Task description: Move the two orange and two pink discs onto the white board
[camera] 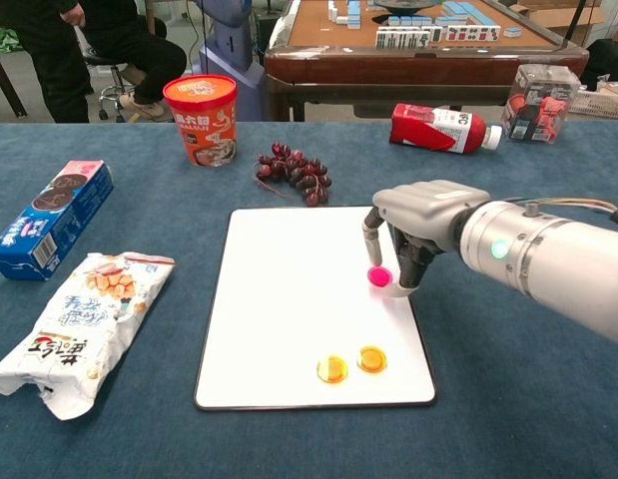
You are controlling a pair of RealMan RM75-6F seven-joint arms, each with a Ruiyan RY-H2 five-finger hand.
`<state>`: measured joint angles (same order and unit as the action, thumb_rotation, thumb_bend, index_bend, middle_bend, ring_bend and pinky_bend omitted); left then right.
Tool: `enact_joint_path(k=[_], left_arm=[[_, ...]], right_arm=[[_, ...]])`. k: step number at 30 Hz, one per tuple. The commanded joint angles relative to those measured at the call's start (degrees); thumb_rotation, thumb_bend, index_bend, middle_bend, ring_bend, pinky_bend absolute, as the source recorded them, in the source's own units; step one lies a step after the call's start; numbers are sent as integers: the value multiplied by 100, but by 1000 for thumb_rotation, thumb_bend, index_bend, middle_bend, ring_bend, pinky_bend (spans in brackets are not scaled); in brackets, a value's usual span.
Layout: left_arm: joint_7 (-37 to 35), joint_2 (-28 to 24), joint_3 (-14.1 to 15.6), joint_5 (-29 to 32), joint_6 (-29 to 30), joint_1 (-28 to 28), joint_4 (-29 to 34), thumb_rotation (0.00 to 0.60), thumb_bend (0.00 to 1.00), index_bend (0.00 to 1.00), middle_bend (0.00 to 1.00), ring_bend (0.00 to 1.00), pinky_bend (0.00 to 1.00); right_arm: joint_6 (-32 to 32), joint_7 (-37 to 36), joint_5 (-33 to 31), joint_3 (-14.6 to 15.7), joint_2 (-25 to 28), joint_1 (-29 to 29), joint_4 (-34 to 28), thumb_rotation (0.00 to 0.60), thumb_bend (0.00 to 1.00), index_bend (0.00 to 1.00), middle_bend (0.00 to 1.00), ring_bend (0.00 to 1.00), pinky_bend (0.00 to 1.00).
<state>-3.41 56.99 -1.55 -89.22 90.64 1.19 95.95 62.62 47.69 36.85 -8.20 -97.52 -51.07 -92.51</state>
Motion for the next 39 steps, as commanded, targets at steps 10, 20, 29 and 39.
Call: enact_joint_path(k=[10,20,29,39], left_arm=[[14,-5,13,-35,5,-3,9,600,73,423,469,376,561],[6,-12,11,-35,14,-8,13,600,73,423,469,376,561],[70,11,30,-64,-14,4,15,600,73,423,469,376,561],[102,25,32,-55,-29,8,16,600,73,423,469,376,561]], right_arm=[[5,-163,251,-146,-351,-127,417,600,95,410,1000,1000,1000],[0,-446,558,-172,-312,-32,587,600,2,296,1000,1000,1000],[401,-176,555,-287,133,87,313,600,193,304,1000,1000,1000],[443,64,46,-560,348,61,603,600,225,305,1000,1000,1000]])
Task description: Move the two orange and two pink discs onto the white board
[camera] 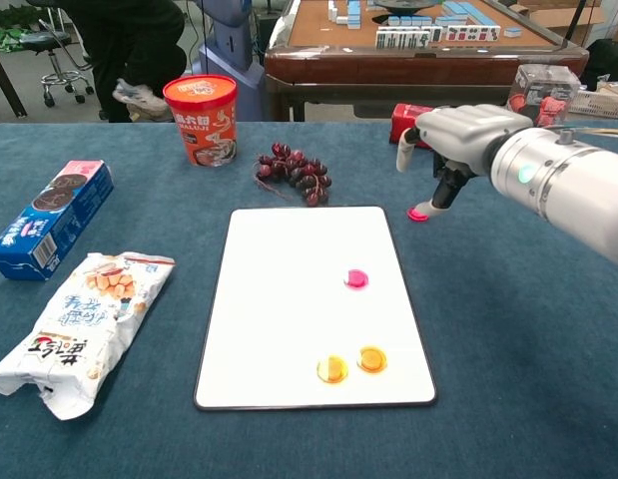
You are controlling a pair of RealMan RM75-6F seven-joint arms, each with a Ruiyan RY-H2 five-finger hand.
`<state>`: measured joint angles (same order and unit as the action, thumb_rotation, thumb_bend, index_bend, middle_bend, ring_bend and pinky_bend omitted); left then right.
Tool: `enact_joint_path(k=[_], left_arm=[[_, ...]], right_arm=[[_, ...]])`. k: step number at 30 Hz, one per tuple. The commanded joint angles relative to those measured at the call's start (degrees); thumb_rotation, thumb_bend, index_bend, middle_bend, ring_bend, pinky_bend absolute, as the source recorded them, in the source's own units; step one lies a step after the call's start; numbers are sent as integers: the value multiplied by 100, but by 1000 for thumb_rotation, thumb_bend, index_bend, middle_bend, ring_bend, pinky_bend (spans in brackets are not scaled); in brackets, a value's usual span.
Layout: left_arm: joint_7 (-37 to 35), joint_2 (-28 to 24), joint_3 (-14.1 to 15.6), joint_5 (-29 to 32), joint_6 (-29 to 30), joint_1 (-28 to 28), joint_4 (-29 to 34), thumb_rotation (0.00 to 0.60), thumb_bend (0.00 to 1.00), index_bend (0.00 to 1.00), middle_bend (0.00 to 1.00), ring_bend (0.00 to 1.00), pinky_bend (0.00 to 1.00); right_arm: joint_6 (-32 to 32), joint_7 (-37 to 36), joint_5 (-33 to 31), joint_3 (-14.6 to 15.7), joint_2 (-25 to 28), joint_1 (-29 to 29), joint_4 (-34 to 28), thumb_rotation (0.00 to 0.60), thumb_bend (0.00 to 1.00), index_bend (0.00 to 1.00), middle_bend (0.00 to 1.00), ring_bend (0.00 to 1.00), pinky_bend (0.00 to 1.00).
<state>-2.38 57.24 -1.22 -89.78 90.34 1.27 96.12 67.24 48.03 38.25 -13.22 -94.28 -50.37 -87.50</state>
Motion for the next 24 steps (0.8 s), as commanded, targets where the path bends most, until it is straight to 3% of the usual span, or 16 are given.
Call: enact_joint_path(k=[1,24], left_arm=[[-6,-1,-2,6,1,-1,-2,600,72,423,469,376,561],[-154,-61,-29,57,46,-32,5,600,72,423,468,376,561]], right_arm=[[-42,31,-146,-77,24,-13,164,600,226,305,1000,1000,1000],[-781,-65,-741,-244,-633,-247,1805,600,254,348,1000,1000,1000]])
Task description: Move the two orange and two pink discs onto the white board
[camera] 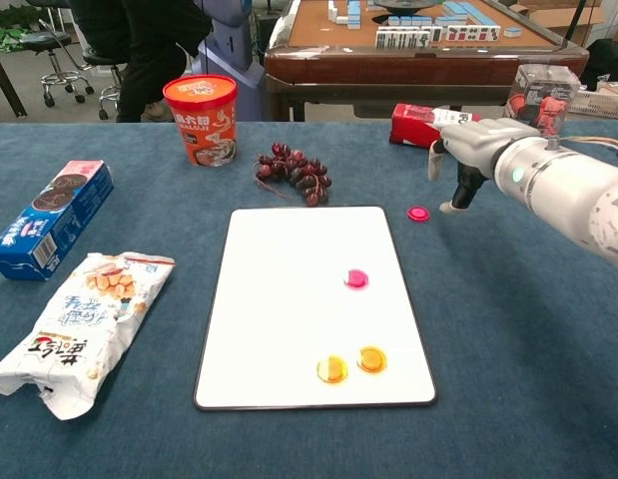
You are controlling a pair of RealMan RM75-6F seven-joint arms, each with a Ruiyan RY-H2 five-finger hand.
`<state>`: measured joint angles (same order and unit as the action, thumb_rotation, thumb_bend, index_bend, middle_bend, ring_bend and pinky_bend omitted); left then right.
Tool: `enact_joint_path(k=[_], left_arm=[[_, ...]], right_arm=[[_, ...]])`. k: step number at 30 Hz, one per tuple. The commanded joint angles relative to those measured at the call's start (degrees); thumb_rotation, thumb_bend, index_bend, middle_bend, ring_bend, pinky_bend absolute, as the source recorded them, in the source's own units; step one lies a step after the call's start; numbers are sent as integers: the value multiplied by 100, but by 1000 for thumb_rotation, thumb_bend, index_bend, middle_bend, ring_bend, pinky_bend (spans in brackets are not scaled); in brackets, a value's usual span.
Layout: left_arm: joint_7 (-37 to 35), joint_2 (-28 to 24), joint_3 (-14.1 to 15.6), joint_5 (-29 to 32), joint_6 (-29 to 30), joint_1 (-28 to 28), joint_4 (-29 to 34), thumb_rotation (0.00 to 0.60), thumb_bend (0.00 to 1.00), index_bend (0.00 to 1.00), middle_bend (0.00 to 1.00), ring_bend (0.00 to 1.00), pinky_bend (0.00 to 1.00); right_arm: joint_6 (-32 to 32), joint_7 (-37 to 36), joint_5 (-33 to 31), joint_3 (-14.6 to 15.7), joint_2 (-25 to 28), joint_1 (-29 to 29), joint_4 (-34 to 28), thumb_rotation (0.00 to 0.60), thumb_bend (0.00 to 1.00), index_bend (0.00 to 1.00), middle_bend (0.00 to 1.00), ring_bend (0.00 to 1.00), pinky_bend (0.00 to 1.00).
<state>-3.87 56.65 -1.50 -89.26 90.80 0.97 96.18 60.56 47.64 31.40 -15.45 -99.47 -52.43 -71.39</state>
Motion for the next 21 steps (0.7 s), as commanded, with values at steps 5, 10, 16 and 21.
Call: enact_joint_path(k=[5,10,16,21], left_arm=[[-13,-4,-2,11,-11,1,-6,600,73,423,469,376,561],[3,0,7,-17,-4,-1,-2,600,73,423,469,376,561],[-19,-10,-1,-5,11,-9,1,600,73,423,469,376,561],[-29,-17,1,-13,18,-13,2,600,73,423,469,376,561]], right_arm=[[-297,-127,-48,-46,-281,-76,536,600,253,364,1000,1000,1000],[-425,-231,13,-60,-399,-89,748,600,253,378,1000,1000,1000],[-532,-281,16,-110,-505,-119,958,600,253,381,1000,1000,1000],[-629,-321,8,-163,-589,-148,1110,600,253,384,1000,1000,1000]])
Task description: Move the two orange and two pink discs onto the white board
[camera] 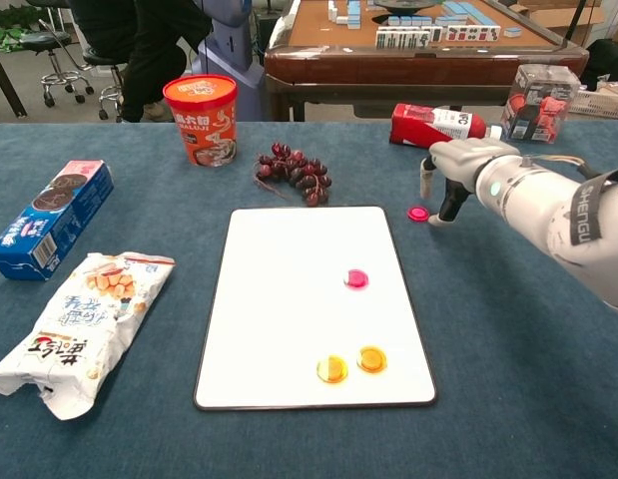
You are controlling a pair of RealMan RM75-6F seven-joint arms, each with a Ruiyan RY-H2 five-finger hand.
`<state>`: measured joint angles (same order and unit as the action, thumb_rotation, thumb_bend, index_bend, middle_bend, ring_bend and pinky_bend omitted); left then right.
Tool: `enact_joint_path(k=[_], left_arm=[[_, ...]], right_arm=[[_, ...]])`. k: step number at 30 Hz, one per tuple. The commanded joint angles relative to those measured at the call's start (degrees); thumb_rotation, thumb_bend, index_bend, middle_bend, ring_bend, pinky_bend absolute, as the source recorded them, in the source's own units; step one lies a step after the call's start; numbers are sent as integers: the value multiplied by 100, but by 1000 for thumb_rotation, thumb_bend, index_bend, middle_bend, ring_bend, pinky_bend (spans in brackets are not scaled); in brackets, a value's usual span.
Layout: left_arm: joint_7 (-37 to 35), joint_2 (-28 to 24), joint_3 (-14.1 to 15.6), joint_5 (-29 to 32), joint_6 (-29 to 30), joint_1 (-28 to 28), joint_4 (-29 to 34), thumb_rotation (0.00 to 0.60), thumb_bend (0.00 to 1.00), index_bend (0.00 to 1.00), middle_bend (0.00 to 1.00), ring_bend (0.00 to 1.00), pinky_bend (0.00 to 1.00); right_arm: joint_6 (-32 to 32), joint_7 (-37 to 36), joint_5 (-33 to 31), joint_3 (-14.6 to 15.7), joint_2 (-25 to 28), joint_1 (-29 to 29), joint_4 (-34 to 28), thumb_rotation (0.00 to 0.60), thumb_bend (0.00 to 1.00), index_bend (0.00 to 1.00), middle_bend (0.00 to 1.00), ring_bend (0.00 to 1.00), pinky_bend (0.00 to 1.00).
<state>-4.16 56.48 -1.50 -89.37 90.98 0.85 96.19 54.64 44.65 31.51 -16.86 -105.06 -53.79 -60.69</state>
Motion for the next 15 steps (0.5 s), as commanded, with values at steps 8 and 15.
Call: enact_joint_path(k=[8,15], left_arm=[[-8,-8,-2,-5,16,-9,5,600,72,423,469,376,561],[-25,-16,3,-11,21,-14,5,600,73,423,469,376,561]], right_arm=[[-149,-50,4,-75,-168,-63,223,600,253,391,1000,1000,1000],[-178,-69,26,-125,-250,-94,341,600,256,397,1000,1000,1000]])
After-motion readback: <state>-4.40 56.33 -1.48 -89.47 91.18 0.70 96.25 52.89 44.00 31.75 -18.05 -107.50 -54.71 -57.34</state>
